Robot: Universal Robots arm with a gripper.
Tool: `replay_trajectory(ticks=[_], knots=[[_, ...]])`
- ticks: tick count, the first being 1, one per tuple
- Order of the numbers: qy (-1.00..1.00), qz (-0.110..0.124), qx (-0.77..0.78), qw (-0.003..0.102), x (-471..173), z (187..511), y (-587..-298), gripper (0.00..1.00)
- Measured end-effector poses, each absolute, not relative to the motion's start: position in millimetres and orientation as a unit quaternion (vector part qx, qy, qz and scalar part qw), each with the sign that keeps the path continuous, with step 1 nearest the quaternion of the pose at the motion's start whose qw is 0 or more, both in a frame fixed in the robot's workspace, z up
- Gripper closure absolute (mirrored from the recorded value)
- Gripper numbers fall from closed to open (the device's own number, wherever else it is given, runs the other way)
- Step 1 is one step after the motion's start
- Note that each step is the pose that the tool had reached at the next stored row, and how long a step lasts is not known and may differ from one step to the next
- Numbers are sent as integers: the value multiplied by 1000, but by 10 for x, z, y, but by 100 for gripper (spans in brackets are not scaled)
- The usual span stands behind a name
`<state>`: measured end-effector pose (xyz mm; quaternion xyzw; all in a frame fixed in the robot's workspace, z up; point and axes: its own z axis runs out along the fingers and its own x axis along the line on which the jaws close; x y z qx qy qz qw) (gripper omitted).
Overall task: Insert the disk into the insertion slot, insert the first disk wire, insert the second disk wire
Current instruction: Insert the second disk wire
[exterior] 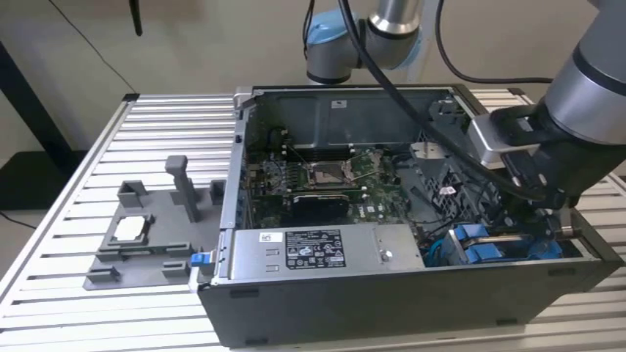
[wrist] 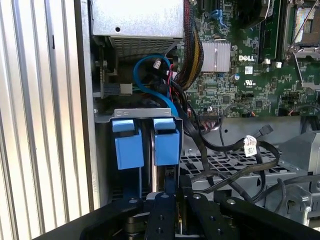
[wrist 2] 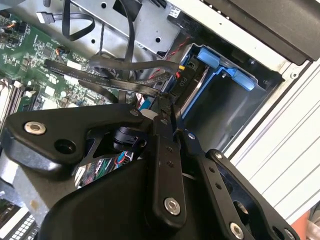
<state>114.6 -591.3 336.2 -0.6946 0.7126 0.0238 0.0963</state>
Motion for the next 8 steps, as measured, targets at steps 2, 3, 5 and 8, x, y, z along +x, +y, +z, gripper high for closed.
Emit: replay_trajectory(ticks=[2,3,5,8], knots=[[713,24,-695,96,1146,3348,-5915,84],[713,24,-695,96,1146,3343,-5915,84],[713,23,-695,96,1146,3338,-5915,84],[713,24,-695,96,1146,3334,-5915,84]])
